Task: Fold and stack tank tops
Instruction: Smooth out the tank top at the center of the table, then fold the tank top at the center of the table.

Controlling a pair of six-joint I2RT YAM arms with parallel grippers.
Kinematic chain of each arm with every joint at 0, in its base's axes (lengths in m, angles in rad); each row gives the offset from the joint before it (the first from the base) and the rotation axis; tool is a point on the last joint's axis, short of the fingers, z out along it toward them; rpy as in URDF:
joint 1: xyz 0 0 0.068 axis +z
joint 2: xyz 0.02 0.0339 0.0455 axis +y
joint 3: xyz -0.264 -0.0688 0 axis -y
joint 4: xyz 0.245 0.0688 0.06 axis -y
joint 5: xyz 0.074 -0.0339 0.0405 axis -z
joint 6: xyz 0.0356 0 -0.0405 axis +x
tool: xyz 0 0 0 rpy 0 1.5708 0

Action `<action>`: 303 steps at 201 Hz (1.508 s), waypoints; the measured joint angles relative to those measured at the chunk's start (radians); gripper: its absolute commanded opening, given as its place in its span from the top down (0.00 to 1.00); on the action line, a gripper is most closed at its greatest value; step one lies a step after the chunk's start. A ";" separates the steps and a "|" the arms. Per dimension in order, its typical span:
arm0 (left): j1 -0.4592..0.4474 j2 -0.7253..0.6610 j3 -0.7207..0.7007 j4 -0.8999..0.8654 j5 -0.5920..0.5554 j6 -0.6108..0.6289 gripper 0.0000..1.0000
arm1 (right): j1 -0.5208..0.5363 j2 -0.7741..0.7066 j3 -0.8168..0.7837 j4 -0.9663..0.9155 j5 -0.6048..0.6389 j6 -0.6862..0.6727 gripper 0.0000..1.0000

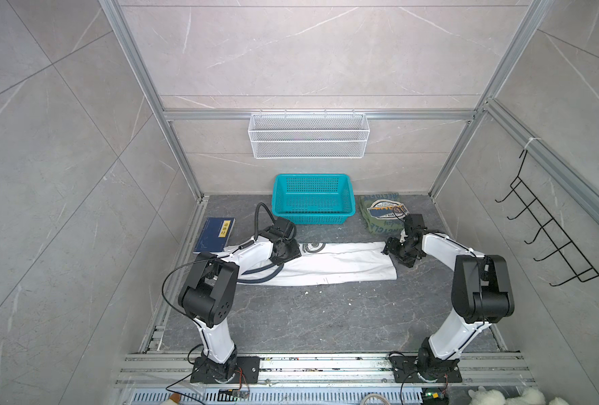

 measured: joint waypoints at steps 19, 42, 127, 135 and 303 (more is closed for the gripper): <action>0.000 0.034 0.000 -0.001 0.000 0.004 0.43 | 0.000 0.023 0.000 0.000 -0.031 -0.006 0.34; 0.000 0.052 0.000 -0.004 0.000 0.011 0.43 | 0.000 0.047 0.001 0.003 -0.060 -0.017 0.41; 0.000 0.061 -0.012 0.018 -0.001 0.014 0.43 | 0.011 0.093 0.025 0.024 -0.131 -0.025 0.74; 0.000 0.061 -0.014 0.022 -0.001 0.014 0.43 | 0.014 0.095 0.025 0.027 -0.133 -0.023 0.79; -0.219 0.024 -0.076 0.111 -0.014 -0.071 0.43 | 0.087 -0.151 0.151 -0.335 0.268 -0.121 1.00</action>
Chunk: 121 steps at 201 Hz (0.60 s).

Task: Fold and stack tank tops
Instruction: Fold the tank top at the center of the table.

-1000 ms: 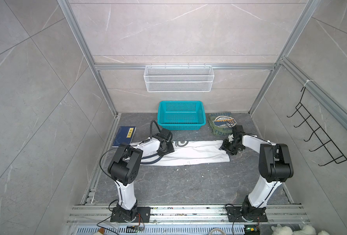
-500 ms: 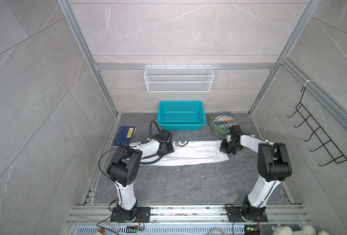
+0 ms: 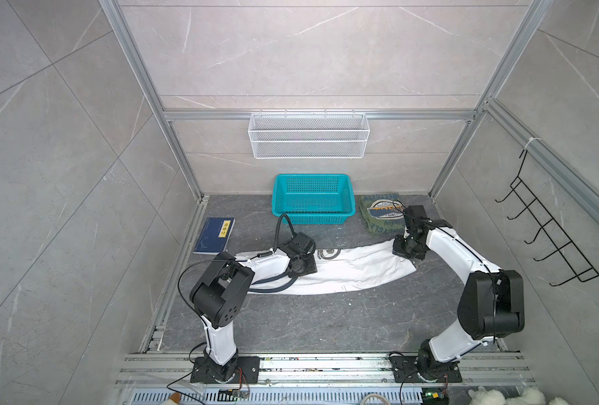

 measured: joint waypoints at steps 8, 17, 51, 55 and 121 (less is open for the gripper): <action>-0.012 0.000 0.003 -0.005 0.008 -0.008 0.43 | 0.022 -0.003 0.023 -0.028 0.028 -0.006 1.00; -0.024 0.000 0.003 -0.006 0.019 -0.015 0.43 | 0.052 -0.006 0.053 -0.058 0.058 -0.012 1.00; -0.031 -0.032 0.000 -0.030 0.019 -0.031 0.43 | 0.184 -0.031 0.175 -0.155 0.103 -0.025 1.00; -0.031 -0.041 -0.002 -0.031 0.016 -0.031 0.43 | 0.200 -0.037 0.188 -0.163 0.097 -0.025 1.00; 0.007 -0.251 -0.201 0.027 -0.041 -0.073 0.43 | 0.436 -0.059 0.268 -0.160 -0.069 0.064 1.00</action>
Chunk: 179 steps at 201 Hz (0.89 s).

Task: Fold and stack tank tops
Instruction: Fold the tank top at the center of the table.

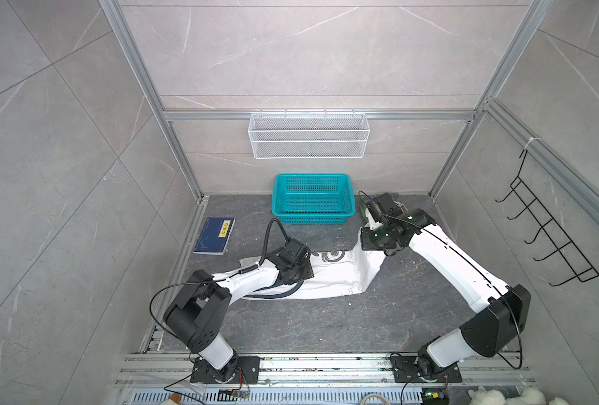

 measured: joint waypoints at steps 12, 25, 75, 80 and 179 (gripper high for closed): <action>0.008 -0.026 -0.042 0.010 -0.007 -0.012 0.43 | 0.034 0.019 0.000 0.026 -0.034 0.027 1.00; 0.016 -0.055 -0.084 0.024 -0.022 -0.021 0.43 | 0.064 0.052 0.002 0.064 -0.071 0.061 1.00; 0.029 -0.146 -0.163 0.059 -0.047 -0.029 0.43 | 0.164 0.233 0.073 0.163 -0.130 0.159 1.00; 0.029 -0.149 -0.167 0.061 -0.049 -0.029 0.43 | 0.174 0.249 0.084 0.168 -0.131 0.168 1.00; 0.037 -0.228 -0.258 0.092 -0.075 -0.031 0.43 | 0.295 0.466 0.215 0.234 -0.109 0.272 1.00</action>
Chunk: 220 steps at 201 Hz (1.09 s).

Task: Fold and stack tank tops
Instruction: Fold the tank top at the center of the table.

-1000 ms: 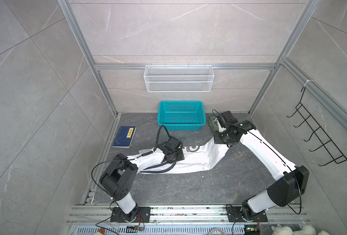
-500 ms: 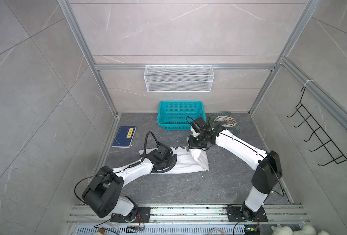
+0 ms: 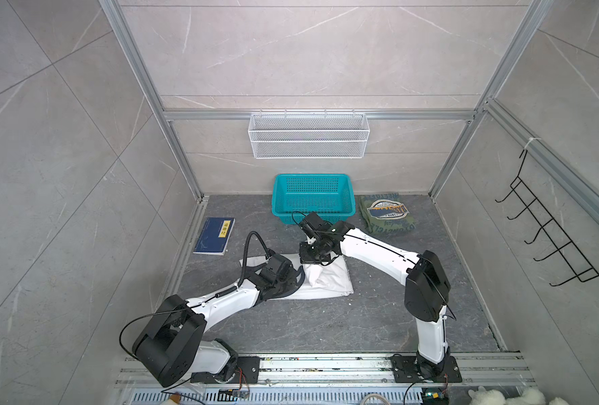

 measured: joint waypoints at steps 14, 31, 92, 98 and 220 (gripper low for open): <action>0.003 -0.019 -0.014 0.004 -0.004 -0.005 0.43 | 0.001 0.027 0.010 0.007 0.008 0.011 1.00; 0.009 -0.041 -0.029 0.005 -0.006 -0.009 0.43 | 0.003 0.061 0.023 0.013 0.014 0.025 1.00; 0.013 -0.072 -0.040 0.003 -0.020 -0.009 0.43 | 0.024 0.144 0.084 0.014 0.018 0.038 0.54; 0.013 -0.073 -0.040 0.003 -0.021 -0.009 0.43 | 0.025 0.144 0.090 0.011 0.018 0.035 0.50; -0.001 -0.046 0.214 -0.219 -0.068 0.045 0.42 | -0.202 -0.305 -0.375 0.096 0.063 -0.066 0.37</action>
